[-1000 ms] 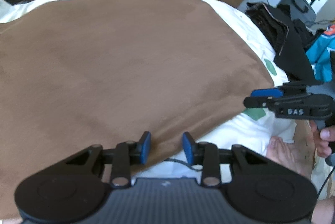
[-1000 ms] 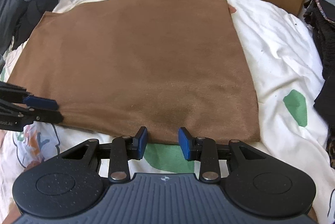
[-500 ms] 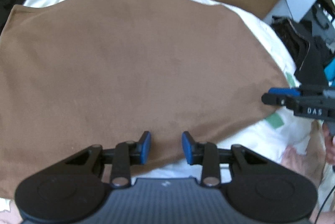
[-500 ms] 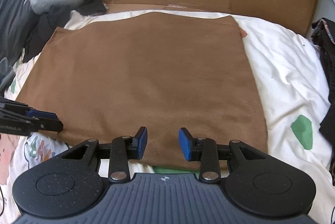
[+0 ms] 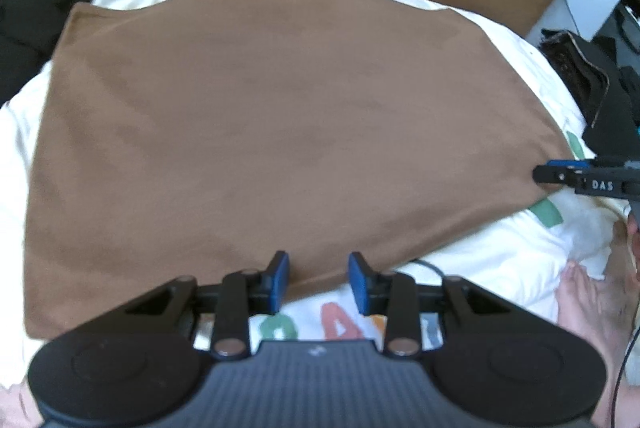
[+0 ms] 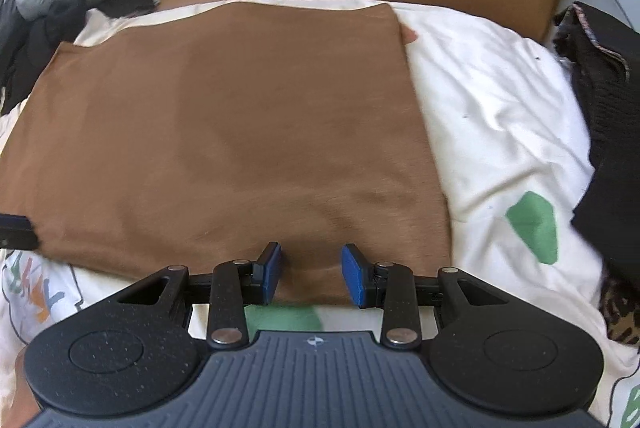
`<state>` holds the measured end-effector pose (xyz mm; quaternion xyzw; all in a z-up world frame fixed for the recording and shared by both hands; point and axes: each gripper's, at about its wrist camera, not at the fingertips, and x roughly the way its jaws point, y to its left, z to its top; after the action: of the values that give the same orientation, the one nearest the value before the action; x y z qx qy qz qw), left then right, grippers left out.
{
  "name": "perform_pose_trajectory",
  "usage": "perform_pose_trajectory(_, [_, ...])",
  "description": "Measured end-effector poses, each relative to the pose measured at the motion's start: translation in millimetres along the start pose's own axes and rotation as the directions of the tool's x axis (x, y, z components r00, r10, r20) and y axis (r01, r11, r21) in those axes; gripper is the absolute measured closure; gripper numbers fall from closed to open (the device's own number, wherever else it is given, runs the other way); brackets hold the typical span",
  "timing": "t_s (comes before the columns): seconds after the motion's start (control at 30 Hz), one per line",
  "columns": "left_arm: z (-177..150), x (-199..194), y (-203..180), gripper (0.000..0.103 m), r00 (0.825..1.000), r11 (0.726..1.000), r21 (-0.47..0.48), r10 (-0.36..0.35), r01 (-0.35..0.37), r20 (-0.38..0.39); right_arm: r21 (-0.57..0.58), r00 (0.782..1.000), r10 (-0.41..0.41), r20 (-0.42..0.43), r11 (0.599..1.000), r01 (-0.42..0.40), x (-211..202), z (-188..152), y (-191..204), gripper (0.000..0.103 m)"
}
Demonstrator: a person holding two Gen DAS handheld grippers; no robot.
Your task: Fold clothes
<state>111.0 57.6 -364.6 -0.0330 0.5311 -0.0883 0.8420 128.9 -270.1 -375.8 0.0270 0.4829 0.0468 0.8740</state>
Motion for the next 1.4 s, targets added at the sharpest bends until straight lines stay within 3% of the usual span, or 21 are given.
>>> perform_pose_trajectory(0.3, [-16, -8, 33, 0.070, 0.994, 0.987, -0.123, 0.107, -0.106, -0.004, 0.004, 0.999, -0.037, -0.011, 0.999, 0.037, -1, -4, -20, 0.063])
perform_pose_trajectory(0.43, [-17, -16, 42, 0.070, 0.996, 0.977, -0.194, 0.089, -0.085, 0.010, -0.008, 0.999, -0.045, -0.014, 0.999, 0.045, -1, -6, -21, 0.063])
perform_pose_trajectory(0.63, [-9, -18, 26, 0.070, 0.996, 0.981, -0.184, 0.072, -0.060, 0.058, -0.010, 0.999, -0.051, -0.006, 0.999, 0.051, -4, -6, -21, 0.063])
perform_pose_trajectory(0.9, [-15, 4, 14, 0.069, 0.995, 0.987, -0.143, 0.085, -0.076, 0.055, -0.011, 0.999, -0.034, 0.011, 0.999, 0.034, -10, -5, -21, 0.063])
perform_pose_trajectory(1.17, [-23, -3, 45, 0.070, 0.988, 0.973, -0.193, 0.142, -0.127, 0.066, -0.018, 0.999, -0.050, -0.010, 0.999, 0.050, -8, -8, -28, 0.063])
perform_pose_trajectory(1.27, [-27, -7, 57, 0.079, 0.985, 0.967, -0.214, 0.160, -0.142, 0.070, -0.019, 0.999, -0.053, -0.010, 0.998, 0.053, -8, -9, -28, 0.063])
perform_pose_trajectory(1.4, [-34, -16, 73, 0.072, 0.971, 0.946, -0.253, 0.228, -0.202, 0.075, -0.022, 0.998, -0.057, -0.012, 0.998, 0.057, -9, -12, -28, 0.063])
